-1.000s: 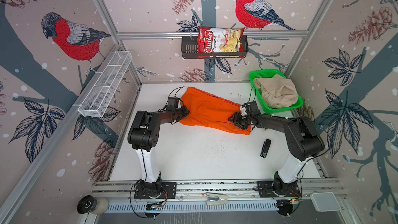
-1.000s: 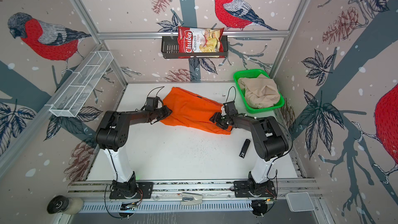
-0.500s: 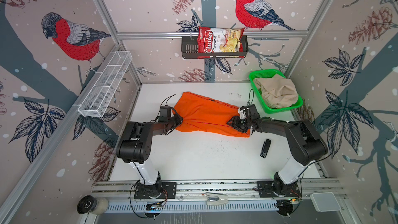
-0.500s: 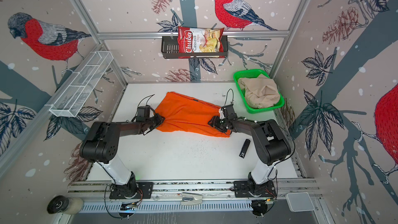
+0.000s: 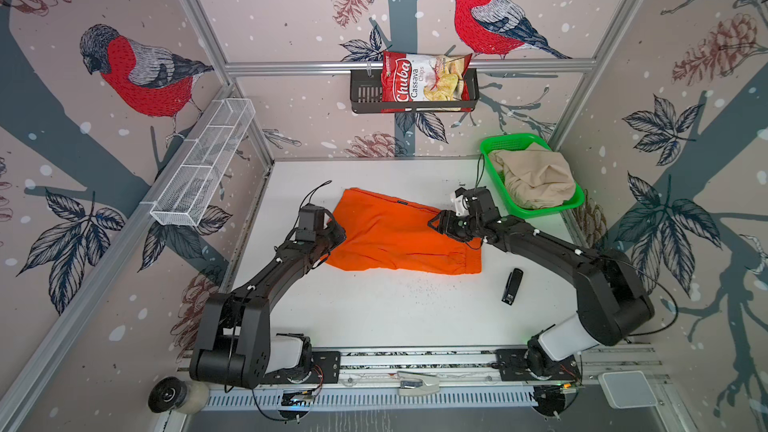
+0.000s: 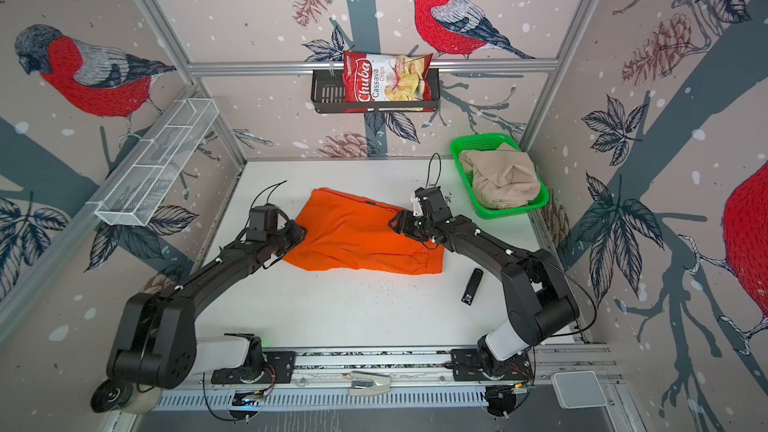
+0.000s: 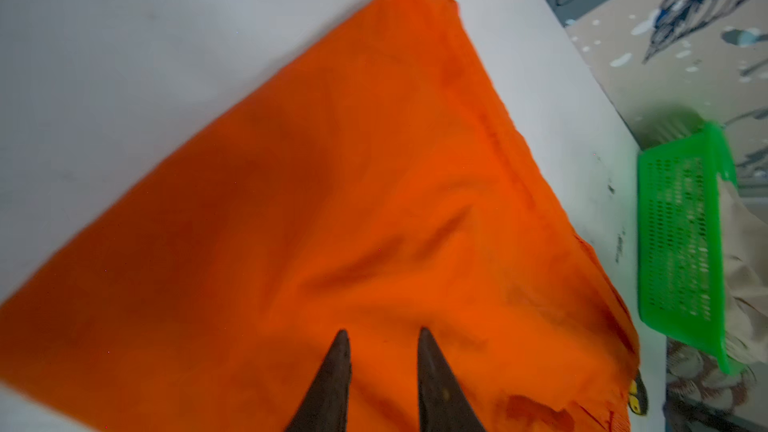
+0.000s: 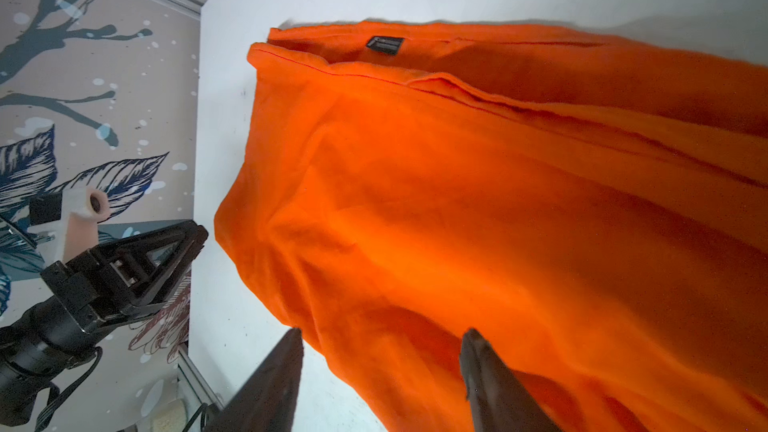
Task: Fold and stack the shorts
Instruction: 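Grasp the folded shorts edges with both grippers and pull them taut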
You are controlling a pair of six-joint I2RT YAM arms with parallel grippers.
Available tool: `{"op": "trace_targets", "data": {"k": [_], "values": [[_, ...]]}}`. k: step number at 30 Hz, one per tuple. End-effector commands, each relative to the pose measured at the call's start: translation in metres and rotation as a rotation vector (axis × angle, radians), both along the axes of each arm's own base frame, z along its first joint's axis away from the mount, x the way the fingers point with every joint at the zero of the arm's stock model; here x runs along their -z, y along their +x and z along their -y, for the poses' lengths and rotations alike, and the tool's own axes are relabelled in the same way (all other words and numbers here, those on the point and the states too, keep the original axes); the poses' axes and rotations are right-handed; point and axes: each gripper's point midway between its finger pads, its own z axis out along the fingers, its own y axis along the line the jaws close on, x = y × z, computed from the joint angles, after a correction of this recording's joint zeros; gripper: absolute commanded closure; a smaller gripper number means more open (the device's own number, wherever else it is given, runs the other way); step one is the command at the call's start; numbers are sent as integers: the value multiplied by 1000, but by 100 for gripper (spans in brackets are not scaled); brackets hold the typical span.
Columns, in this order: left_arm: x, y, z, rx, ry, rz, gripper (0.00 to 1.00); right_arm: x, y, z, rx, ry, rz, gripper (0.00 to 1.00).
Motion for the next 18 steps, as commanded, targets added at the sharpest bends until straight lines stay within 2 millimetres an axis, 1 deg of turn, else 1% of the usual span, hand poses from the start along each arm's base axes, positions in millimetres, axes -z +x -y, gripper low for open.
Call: {"op": "trace_targets", "data": {"k": [1,4,6,8,12,15,18], "values": [[0,6,25,66,-34,-9,73,2,0,-19,-27,19,-13,38],[7,15,40,91,-56,-15,75,14,0,-32,-43,23,-36,38],[15,20,46,101,-53,-23,76,24,1,-35,-43,22,-57,38],[26,23,48,107,-43,-42,76,35,1,-34,-43,10,-71,38],[52,24,49,111,-34,-91,77,60,-1,-26,-37,-20,-120,38],[67,22,47,106,-23,-120,78,72,-2,-15,-19,-26,-142,38],[85,17,41,92,-1,-157,78,85,-6,-4,-1,-33,-168,38]]}}
